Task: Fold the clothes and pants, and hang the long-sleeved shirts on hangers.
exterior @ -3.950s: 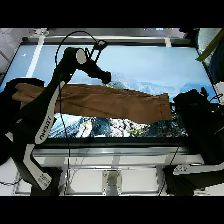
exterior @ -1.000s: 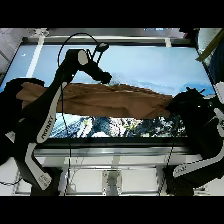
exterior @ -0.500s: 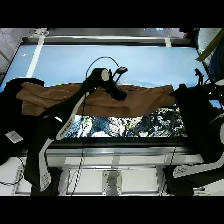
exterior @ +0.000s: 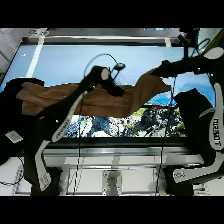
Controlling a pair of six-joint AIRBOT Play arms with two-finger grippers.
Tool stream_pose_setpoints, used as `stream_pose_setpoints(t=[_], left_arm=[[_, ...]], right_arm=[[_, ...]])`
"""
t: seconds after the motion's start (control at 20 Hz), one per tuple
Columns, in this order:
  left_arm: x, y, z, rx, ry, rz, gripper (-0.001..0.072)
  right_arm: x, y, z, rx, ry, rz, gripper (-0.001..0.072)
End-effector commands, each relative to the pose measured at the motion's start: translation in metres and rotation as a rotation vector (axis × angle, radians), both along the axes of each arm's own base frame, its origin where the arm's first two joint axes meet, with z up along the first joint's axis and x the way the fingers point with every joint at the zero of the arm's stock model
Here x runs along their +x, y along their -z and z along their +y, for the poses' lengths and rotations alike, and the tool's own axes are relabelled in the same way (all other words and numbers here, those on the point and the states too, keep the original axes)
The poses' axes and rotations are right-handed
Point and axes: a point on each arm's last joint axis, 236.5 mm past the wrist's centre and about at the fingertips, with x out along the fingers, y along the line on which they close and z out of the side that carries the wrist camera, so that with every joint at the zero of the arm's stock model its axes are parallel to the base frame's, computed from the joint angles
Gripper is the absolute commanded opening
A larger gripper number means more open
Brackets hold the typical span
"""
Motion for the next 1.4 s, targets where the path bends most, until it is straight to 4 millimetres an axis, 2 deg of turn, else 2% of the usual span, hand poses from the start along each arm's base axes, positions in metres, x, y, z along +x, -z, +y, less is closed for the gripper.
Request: stream_pose_setpoints(t=[0.0,0.05,0.15,0.25,0.35,0.5,0.55,0.65,0.7,0.8,0.85,0.9,1.05,1.15,1.25,1.3,1.35], left_arm=[[0.046,-0.087,0.127,0.139,-0.234,-0.194,0.0016],[0.047,-0.111,0.157,0.13,-0.29,-0.215,0.0016],[0.041,-0.144,0.208,0.13,-0.382,-0.229,0.0016],[0.032,-0.161,0.251,0.14,-0.46,-0.219,0.0015],[0.026,-0.164,0.282,0.155,-0.518,-0.194,0.0015],[0.024,-0.155,0.307,0.17,-0.565,-0.163,0.0016],[0.023,-0.152,0.31,0.174,-0.566,-0.156,0.0016],[0.022,-0.146,0.31,0.184,-0.554,-0.144,0.0015],[0.022,-0.143,0.31,0.186,-0.554,-0.14,0.0015],[0.022,-0.142,0.31,0.186,-0.554,-0.138,0.0015],[0.022,-0.142,0.31,0.186,-0.554,-0.137,0.0016],[0.022,-0.142,0.31,0.186,-0.554,-0.137,0.0016],[0.022,-0.142,0.31,0.186,-0.555,-0.136,0.0016],[0.022,-0.142,0.309,0.182,-0.552,-0.135,0.0017],[0.021,-0.142,0.3,0.149,-0.541,-0.125,0.0025],[0.021,-0.142,0.296,0.134,-0.536,-0.12,0.0025],[0.021,-0.142,0.291,0.115,-0.53,-0.115,0.0025]], right_arm=[[-0.006,-0.007,0.091,0.006,-0.112,-0.021,0.0017],[-0.01,0.001,0.118,0.009,-0.156,-0.012,0.0017],[-0.023,0.029,0.187,0.014,-0.256,0.002,0.0016],[-0.04,0.066,0.246,0.01,-0.34,0.044,0.0015],[-0.061,0.112,0.29,-0.005,-0.403,0.125,0.0015],[-0.086,0.172,0.33,-0.014,-0.441,0.217,0.0018],[-0.089,0.177,0.337,0.004,-0.44,0.23,0.0019],[-0.085,0.169,0.344,0.029,-0.432,0.197,0.0023],[-0.08,0.162,0.342,0.036,-0.423,0.181,0.0074],[-0.061,0.138,0.324,0.048,-0.389,0.145,0.0507],[-0.05,0.126,0.306,0.036,-0.375,0.129,0.0524],[-0.04,0.116,0.279,0.0,-0.367,0.119,0.0524],[-0.01,0.086,0.154,-0.184,-0.284,0.118,0.0524],[0.002,0.064,0.08,-0.216,-0.183,0.133,0.0525],[-0.003,0.065,0.023,-0.224,-0.104,0.204,0.0528],[-0.005,0.073,0.001,-0.211,-0.064,0.252,0.0585],[-0.007,0.084,-0.008,-0.172,-0.026,0.301,0.0677]])
